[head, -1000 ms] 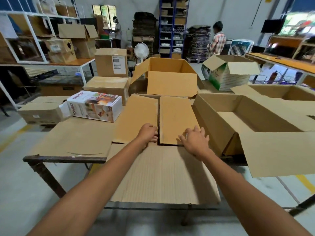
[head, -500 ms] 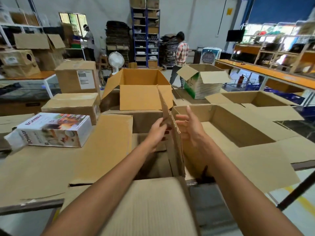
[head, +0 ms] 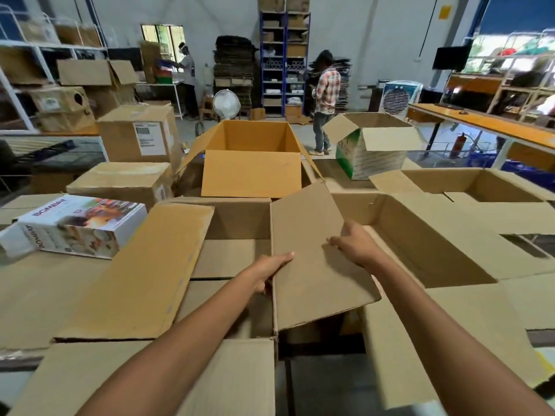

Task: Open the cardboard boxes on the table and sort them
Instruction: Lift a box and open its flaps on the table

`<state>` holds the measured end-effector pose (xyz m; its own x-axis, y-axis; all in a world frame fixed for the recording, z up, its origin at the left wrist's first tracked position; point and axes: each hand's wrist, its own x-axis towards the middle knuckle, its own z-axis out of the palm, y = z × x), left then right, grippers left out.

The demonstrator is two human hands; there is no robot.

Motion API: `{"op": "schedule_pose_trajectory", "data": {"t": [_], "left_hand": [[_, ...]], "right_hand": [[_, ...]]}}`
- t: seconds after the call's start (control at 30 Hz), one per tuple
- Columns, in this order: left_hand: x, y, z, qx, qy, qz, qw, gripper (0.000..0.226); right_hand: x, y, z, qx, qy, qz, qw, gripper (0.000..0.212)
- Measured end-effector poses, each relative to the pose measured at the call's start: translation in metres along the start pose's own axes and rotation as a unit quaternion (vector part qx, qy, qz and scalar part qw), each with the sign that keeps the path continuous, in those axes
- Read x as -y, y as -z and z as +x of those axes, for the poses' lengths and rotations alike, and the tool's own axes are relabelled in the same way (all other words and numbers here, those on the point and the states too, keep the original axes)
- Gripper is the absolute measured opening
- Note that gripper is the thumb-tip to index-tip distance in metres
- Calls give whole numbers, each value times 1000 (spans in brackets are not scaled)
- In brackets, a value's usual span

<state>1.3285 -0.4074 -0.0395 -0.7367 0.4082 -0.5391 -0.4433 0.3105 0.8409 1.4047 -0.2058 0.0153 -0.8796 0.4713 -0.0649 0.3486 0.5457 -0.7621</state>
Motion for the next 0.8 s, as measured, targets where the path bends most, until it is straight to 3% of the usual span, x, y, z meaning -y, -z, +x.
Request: {"op": "schedule_pose_trajectory", "data": {"t": [0.13, 0.23, 0.37, 0.5, 0.63, 0.8], "left_hand": [[-13, 12, -7, -54, -60, -19, 997, 39], [-29, 32, -17, -88, -118, -26, 989, 32], [-54, 56, -37, -143, -156, 61, 976, 20], [-56, 53, -35, -176, -147, 134, 964, 26], [-35, 26, -10, -159, -141, 170, 962, 32], [0, -7, 15, -88, -126, 106, 982, 26]], "right_hand": [[3, -6, 14, 10, 49, 78, 996, 35], [11, -21, 12, 30, 37, 118, 992, 29], [-1, -69, 9, 86, 12, 102, 991, 54], [-7, -110, 0, 177, -1, 42, 983, 31], [-14, -128, 4, 189, 9, 23, 982, 24], [-5, -120, 11, 145, 28, 95, 984, 43]]}}
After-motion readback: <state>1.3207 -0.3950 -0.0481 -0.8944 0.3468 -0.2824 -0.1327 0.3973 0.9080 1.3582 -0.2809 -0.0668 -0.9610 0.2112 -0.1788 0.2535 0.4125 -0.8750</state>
